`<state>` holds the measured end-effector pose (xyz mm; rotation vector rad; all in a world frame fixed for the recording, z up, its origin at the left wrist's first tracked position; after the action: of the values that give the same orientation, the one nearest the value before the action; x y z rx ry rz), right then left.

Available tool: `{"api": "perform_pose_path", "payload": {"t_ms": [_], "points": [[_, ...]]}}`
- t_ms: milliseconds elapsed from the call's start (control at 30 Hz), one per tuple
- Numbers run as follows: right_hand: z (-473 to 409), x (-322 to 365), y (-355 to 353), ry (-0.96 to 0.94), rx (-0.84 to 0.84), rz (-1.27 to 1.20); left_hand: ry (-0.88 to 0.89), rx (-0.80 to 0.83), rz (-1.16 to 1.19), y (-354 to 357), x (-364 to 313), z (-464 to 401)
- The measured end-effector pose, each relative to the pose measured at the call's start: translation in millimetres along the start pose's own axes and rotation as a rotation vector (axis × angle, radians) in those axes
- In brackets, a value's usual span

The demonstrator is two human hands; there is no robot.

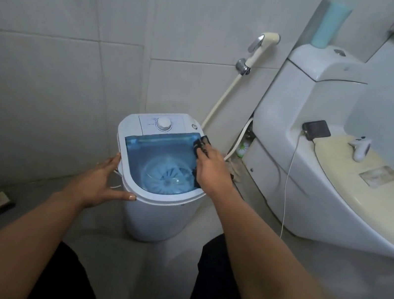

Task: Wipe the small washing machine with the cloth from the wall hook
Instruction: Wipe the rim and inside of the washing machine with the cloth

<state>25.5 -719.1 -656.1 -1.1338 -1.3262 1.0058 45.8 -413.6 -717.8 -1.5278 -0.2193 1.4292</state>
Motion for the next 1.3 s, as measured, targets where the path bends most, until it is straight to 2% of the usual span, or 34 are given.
{"api": "perform_pose_path", "payload": {"t_ms": [100, 267, 400, 633, 967, 1300], "points": [[17.9, -14.4, 2.0, 0.077, -0.080, -0.073, -0.001, 0.000, 0.007, 1.8, 2.6, -0.6], [42.8, 12.9, 4.2, 0.062, -0.116, -0.041, 0.005, 0.005, 0.024, 3.0, 2.3, -0.3], [60.0, 61.5, 9.4, -0.026, -0.014, 0.017, 0.007, 0.001, 0.029, 2.8, 0.5, -0.1], [59.6, 165.3, 36.4, -0.182, 0.120, -0.031, 0.017, -0.028, -0.006, 2.0, 4.6, -1.3], [72.9, 120.3, 25.2, -0.576, 0.006, -0.064, -0.005, -0.008, 0.001, 3.7, 5.1, -2.9], [78.0, 69.1, 16.2, -0.636, -0.051, -0.030, -0.055, 0.008, -0.028, 0.2, -7.4, 7.6]]}}
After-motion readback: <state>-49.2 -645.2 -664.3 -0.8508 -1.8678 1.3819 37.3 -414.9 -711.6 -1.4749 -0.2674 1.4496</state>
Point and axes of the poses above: each hand's wrist, its own z-axis away from the middle knuckle, its own y-axis out of the palm, x = y × z, the point moved 7 cm from there along -z, towards the middle knuckle, and after that the axes turned 7 degrees about x, right-handed, at the moved point
